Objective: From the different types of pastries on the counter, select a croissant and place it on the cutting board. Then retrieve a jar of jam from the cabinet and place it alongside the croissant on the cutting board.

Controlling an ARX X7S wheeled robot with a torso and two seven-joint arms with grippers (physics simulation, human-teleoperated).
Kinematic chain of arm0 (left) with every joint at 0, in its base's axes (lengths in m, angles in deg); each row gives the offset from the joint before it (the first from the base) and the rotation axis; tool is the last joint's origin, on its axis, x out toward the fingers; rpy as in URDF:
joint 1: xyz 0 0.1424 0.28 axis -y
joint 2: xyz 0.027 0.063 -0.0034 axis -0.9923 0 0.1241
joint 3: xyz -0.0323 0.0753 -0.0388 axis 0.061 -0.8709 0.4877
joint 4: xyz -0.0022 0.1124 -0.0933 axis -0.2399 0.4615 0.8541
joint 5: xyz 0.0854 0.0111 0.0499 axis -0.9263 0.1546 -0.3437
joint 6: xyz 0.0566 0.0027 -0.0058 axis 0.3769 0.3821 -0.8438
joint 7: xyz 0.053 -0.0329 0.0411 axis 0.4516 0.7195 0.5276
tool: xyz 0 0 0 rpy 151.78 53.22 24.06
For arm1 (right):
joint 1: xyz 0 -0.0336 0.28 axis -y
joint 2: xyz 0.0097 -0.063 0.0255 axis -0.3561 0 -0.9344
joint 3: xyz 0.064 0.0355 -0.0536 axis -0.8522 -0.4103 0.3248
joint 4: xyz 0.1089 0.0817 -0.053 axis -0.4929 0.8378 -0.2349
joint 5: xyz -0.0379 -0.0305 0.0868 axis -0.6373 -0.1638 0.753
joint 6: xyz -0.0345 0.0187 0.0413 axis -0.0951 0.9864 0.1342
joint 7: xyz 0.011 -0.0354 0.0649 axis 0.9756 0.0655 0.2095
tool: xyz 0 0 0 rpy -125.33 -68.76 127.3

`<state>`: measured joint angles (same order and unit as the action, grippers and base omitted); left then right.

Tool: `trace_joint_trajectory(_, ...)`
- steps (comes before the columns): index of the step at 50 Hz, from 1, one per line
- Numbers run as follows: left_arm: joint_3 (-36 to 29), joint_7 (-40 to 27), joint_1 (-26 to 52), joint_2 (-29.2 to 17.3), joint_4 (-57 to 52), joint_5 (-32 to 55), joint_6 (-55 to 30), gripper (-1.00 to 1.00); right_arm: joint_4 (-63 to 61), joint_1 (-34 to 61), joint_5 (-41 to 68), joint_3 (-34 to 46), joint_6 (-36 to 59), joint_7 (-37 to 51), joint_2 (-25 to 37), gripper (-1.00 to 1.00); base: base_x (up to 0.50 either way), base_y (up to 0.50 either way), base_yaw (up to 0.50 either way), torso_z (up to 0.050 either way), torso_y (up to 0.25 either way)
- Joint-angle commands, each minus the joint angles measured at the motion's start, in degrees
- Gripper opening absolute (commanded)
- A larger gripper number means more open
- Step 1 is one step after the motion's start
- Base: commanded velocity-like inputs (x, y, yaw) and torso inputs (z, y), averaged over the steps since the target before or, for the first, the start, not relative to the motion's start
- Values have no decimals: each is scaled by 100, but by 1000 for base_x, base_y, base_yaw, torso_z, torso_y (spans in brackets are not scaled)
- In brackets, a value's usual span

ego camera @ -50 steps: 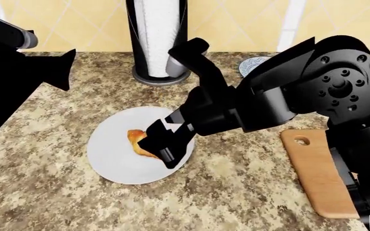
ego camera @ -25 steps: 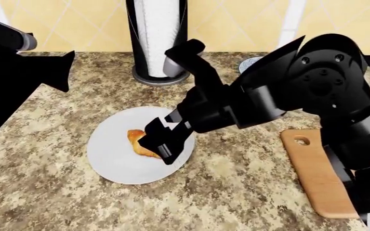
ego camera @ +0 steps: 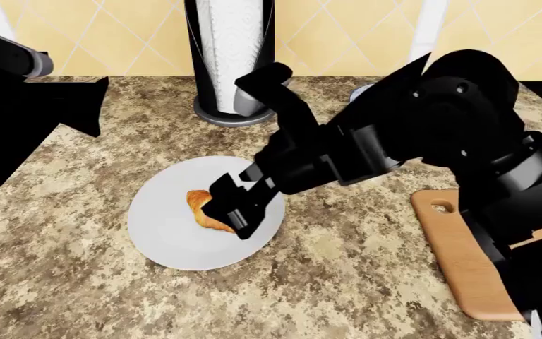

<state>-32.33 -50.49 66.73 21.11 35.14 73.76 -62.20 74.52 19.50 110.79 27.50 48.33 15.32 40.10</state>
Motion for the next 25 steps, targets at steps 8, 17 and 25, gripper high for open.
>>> trace_joint_trajectory(8, 44, 1, -45, -15, 60, 34, 44, 100, 214, 81, -227, 317, -111, -314, -152, 100, 0, 0, 0, 0, 0)
trace_joint_trajectory(17, 59, 0, -87, 0, 139, 35, 111, 100, 205, 86, -221, 401, -95, -344, -184, 100, 0, 0, 0, 0, 0)
trace_joint_trajectory(25, 78, 4, -131, -4, 141, 61, 128, 100, 308, 130, -349, 541, -173, -490, -235, 100, 0, 0, 0, 0, 0)
